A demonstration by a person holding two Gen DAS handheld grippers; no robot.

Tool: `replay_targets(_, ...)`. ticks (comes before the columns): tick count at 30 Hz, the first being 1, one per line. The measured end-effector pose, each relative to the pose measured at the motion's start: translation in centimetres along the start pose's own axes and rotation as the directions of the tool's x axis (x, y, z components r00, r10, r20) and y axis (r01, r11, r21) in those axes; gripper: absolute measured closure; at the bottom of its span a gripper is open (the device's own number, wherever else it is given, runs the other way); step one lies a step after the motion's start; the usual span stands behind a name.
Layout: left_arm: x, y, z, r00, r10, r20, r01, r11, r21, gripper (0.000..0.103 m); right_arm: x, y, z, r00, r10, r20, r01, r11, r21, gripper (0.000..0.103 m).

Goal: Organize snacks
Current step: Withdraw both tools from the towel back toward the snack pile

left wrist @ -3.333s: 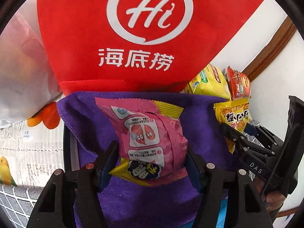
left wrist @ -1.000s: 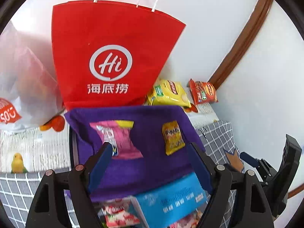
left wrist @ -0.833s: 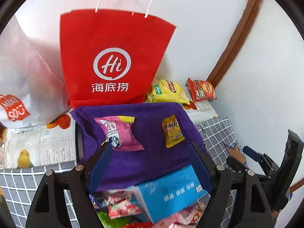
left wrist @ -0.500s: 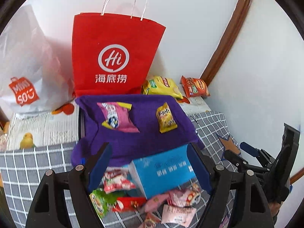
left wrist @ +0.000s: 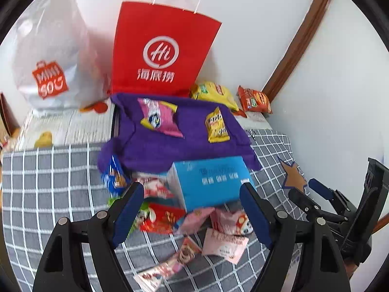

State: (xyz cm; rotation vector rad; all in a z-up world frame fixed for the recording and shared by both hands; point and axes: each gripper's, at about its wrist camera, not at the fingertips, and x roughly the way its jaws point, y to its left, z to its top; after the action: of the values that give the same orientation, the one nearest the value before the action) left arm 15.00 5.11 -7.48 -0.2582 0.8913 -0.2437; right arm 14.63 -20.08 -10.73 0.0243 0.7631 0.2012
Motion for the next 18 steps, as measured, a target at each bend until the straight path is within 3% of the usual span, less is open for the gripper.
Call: replay_targets(18,-0.9,2.8,-2.8,0.999,0.028,-0.033,-0.030,0.997,-0.075,0.023,0.0,3.0,-3.2,0.998,0.056,-0.013,-0.057,0.993,-0.106,0.016)
